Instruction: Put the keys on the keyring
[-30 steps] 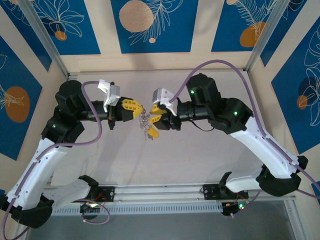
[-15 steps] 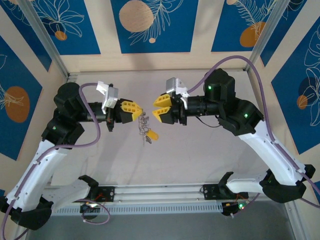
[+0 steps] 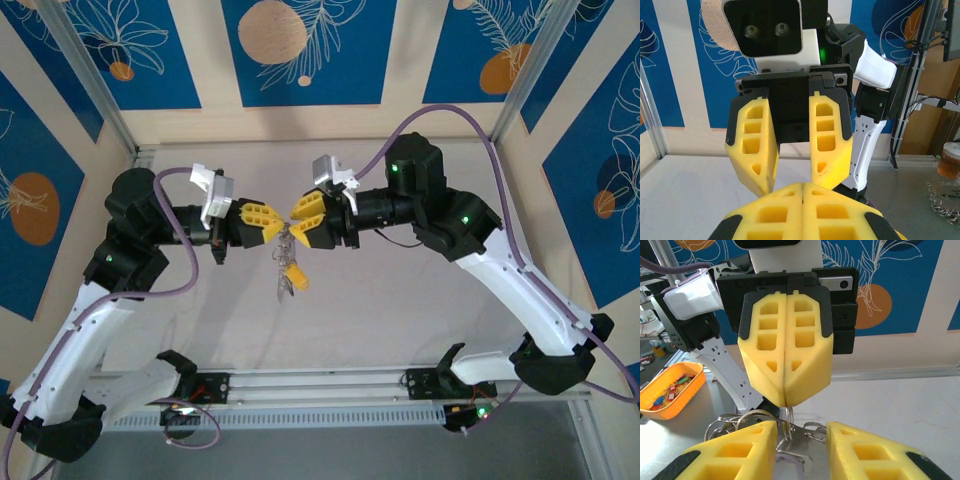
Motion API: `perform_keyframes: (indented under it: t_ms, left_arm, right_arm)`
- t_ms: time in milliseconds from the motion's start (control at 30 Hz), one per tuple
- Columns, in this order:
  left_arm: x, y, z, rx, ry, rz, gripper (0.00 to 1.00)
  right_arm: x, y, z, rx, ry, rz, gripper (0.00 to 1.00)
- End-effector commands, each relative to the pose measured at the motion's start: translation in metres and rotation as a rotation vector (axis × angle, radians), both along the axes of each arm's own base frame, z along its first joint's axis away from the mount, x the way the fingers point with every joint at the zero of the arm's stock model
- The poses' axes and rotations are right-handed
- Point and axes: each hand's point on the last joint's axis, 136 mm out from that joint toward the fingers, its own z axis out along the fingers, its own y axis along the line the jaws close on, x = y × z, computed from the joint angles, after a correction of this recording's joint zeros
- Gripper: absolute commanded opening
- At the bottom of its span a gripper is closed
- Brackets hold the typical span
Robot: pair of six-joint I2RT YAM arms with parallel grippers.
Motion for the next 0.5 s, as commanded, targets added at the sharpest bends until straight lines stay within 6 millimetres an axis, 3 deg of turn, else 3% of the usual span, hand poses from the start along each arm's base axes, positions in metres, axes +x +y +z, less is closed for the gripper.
perform_keyframes:
  t_ms: [0, 267, 333, 433, 467]
  left_arm:
    - [-0.0097, 0.0037, 0.0137, -0.038, -0.052, -0.026, 0.0]
    - [-0.0076, 0.003, 0.014, -0.043, -0.049, -0.023, 0.0]
    - [-0.0075, 0.0027, 0.0137, -0.042, -0.047, -0.024, 0.0]
    - [-0.0055, 0.0018, 0.0122, -0.041, -0.043, -0.022, 0.0]
    - [-0.0055, 0.0019, 0.0122, -0.041, -0.042, -0.021, 0.0]
  right_arm:
    - [-0.0065, 0.0038, 0.0003, 0.008, 0.027, 0.044, 0.31]
    - [-0.0066, 0.0087, -0.0058, 0.001, 0.046, 0.068, 0.25]
    - [-0.0058, 0.0089, -0.0059, 0.0, 0.049, 0.067, 0.19]
    - [-0.0046, 0.0095, -0.0062, -0.002, 0.047, 0.062, 0.01]
    - [-0.0028, 0.0095, -0.0064, -0.003, 0.045, 0.051, 0.0]
